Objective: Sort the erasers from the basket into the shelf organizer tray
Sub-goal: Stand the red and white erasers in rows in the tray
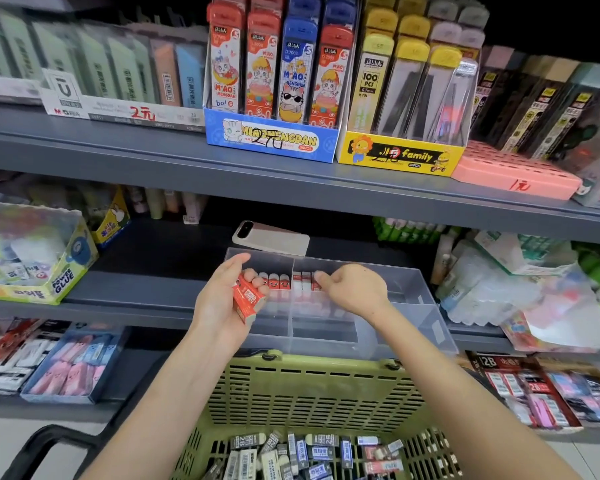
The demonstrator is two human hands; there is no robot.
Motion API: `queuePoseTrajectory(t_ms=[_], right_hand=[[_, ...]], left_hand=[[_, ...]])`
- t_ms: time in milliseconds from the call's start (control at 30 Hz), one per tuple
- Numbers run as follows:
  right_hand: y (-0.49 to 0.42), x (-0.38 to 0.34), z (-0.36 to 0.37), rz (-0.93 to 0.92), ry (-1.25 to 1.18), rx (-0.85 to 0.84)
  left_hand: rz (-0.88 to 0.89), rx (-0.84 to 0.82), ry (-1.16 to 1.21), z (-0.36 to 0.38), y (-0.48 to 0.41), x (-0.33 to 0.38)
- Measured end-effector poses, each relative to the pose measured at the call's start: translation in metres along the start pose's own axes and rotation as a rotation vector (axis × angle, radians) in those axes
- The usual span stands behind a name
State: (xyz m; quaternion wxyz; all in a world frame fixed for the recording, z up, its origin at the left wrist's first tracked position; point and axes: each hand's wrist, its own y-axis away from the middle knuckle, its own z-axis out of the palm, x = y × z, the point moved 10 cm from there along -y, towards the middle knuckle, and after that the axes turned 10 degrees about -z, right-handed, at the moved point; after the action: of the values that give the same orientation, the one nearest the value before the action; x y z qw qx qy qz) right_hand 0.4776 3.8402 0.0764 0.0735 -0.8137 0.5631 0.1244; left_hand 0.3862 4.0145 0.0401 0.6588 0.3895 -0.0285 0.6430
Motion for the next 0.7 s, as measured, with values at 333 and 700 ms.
queuePoseTrajectory(t_ms=[333, 700], right_hand=[[0.059, -0.107, -0.019, -0.414, -0.609, 0.109], [0.041, -0.101, 0.007, -0.155, -1.100, -0.069]], left_hand=[[0.079, -0.050, 0.016, 0.003, 0.007, 0.006], [0.266, -0.131, -0.100, -0.005, 0.028, 0.050]])
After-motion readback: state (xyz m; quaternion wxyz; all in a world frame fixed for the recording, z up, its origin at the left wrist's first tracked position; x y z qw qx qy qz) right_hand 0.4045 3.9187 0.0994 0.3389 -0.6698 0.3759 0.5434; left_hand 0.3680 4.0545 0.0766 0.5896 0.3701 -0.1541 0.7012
